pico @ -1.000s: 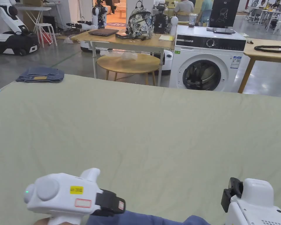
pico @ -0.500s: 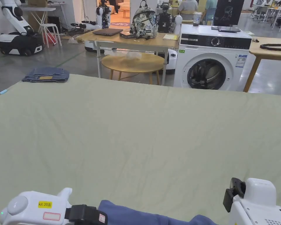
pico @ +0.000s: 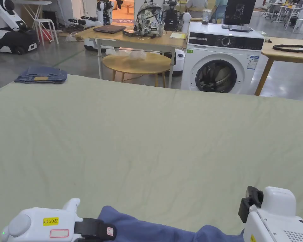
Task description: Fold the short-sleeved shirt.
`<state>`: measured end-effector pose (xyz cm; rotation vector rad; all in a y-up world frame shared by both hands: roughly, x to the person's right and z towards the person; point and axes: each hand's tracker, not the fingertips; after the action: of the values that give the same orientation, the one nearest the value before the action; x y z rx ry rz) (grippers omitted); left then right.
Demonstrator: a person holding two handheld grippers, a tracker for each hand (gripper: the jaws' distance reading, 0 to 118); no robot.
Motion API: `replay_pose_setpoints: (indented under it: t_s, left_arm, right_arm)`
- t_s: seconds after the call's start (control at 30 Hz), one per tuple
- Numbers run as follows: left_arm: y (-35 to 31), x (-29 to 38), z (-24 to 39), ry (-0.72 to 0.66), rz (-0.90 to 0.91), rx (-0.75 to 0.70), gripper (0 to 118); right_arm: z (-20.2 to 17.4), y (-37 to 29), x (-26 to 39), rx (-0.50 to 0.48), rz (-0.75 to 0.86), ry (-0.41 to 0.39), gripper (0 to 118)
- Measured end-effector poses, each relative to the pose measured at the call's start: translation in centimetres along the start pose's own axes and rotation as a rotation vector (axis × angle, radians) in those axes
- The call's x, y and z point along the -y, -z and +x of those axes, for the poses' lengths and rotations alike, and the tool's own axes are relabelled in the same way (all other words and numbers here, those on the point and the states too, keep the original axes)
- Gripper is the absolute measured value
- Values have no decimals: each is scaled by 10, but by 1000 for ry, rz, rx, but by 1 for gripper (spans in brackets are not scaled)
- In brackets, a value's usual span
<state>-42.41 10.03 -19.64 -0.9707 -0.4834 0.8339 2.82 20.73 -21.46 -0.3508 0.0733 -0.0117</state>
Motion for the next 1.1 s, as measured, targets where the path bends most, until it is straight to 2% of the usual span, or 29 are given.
replay_pose_setpoints:
  t_s: [0.1, 0.27, 0.43, 0.5, 0.63, 1.1]
  left_arm:
    - [-21, -6, 15, 47, 30, -8, 6]
    - [-75, -21, 30, 83, 84, -111, 6]
    - [-127, -30, 55, 165, 155, -335, 6]
    - [-132, -28, 70, 181, 162, -367, 6]
    - [-113, -26, 101, 252, 124, -448, 6]
    - [13, 2, 192, 435, -101, -377, 6]
  right_arm:
    - [1, 0, 0, -2, -1, 1, 0]
    - [0, -1, -2, -8, 3, -2, 0]
    - [-4, 0, -5, -22, 11, -3, 0]
    - [-6, 0, -5, -30, 13, -1, 0]
    - [-8, 0, -5, -40, 13, 2, 0]
    - [4, -1, -2, -19, 1, 12, 0]
